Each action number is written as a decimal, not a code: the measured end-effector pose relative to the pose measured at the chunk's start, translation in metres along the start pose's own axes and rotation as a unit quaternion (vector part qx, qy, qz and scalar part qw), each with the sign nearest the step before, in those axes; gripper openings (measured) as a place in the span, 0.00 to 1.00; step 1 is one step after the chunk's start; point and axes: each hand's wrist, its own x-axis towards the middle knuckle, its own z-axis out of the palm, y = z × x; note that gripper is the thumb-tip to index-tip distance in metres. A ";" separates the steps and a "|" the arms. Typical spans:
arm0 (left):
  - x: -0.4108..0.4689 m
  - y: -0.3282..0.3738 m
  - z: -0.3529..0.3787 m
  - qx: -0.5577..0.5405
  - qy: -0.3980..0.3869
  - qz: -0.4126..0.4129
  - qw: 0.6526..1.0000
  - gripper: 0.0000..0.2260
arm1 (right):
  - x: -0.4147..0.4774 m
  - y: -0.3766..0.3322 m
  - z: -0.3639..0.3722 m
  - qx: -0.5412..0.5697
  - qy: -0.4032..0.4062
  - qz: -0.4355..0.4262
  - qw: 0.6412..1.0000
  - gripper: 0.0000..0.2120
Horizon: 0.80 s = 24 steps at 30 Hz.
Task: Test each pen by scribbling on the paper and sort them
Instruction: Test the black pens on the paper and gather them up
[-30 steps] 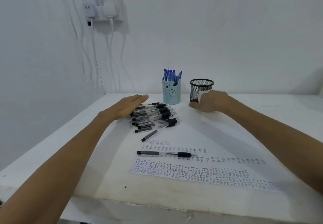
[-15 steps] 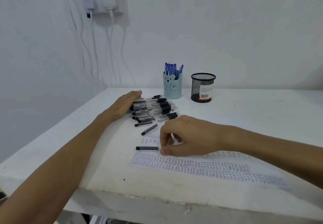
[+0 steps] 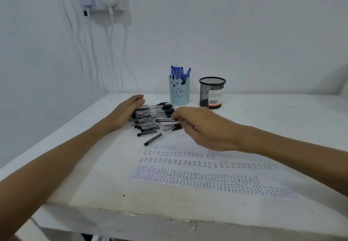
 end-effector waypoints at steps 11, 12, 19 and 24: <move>-0.021 0.014 0.005 0.056 0.031 0.097 0.993 0.15 | -0.005 0.052 0.005 0.065 0.189 0.024 0.979 0.27; -0.024 0.017 0.005 0.069 0.030 0.107 0.991 0.16 | -0.004 0.053 0.005 0.070 0.193 0.028 0.978 0.25; -0.050 0.060 0.012 0.187 -0.030 0.289 0.938 0.22 | -0.003 0.059 -0.002 0.247 0.323 0.124 0.905 0.21; -0.084 0.101 0.049 0.303 -0.175 0.340 0.873 0.28 | -0.027 0.062 -0.008 0.415 0.160 0.293 0.846 0.40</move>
